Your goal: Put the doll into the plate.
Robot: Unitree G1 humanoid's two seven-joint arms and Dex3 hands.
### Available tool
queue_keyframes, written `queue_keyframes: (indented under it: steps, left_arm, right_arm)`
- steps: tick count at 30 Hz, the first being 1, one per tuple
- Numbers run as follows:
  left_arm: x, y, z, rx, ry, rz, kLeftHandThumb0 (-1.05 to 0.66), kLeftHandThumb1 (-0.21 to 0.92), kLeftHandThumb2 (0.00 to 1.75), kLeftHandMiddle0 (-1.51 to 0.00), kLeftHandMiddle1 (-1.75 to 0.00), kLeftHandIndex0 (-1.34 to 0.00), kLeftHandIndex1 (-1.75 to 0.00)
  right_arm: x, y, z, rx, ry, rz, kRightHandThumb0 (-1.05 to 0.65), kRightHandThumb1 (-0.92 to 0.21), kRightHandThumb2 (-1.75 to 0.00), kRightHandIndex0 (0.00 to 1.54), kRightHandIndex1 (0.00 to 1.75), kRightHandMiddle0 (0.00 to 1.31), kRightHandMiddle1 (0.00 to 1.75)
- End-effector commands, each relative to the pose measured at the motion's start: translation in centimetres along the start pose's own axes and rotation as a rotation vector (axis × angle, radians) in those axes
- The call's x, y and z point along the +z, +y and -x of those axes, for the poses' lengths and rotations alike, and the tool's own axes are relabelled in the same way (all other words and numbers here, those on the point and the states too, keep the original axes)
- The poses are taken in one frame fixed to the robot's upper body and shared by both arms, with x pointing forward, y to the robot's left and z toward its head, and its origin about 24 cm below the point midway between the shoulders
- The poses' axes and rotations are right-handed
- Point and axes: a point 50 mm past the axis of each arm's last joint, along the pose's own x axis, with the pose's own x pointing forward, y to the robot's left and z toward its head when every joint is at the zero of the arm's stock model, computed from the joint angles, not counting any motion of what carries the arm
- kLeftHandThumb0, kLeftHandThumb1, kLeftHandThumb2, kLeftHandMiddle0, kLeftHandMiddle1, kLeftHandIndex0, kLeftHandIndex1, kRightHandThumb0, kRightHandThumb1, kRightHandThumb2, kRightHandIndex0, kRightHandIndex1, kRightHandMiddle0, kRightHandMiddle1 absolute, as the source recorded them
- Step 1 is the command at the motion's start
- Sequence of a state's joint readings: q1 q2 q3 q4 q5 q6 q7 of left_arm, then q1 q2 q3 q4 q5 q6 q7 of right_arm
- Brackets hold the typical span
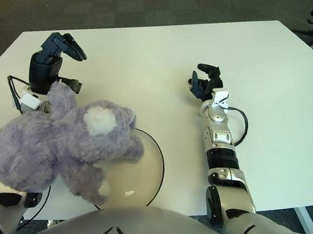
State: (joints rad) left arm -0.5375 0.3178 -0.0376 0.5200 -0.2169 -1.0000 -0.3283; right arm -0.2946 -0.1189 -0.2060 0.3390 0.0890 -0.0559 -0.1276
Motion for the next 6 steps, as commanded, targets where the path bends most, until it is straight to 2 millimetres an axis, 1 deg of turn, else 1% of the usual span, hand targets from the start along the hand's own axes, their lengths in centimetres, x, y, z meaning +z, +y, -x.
queue_keyframes:
  steps: [1,6]
  left_arm:
    - [-0.46,-0.3,0.33,-0.089,0.158,0.194,-0.85,0.91,1.01,-0.48,-1.75,-0.19,-1.63]
    - [-0.22,-0.19,0.3,-0.097,0.174,0.22,-0.87,0.92,1.01,-0.48,-1.75,-0.18,-1.63]
  right_arm:
    - [-2.56,-0.13,0.92,0.004,0.133,0.035,-0.49,-0.74,-0.78,0.39,1.08,0.0,1.24]
    - [-2.56,-0.13,0.93,0.004,0.134,0.035,-0.49,-0.73,-0.79,0.39,1.08,0.0,1.25]
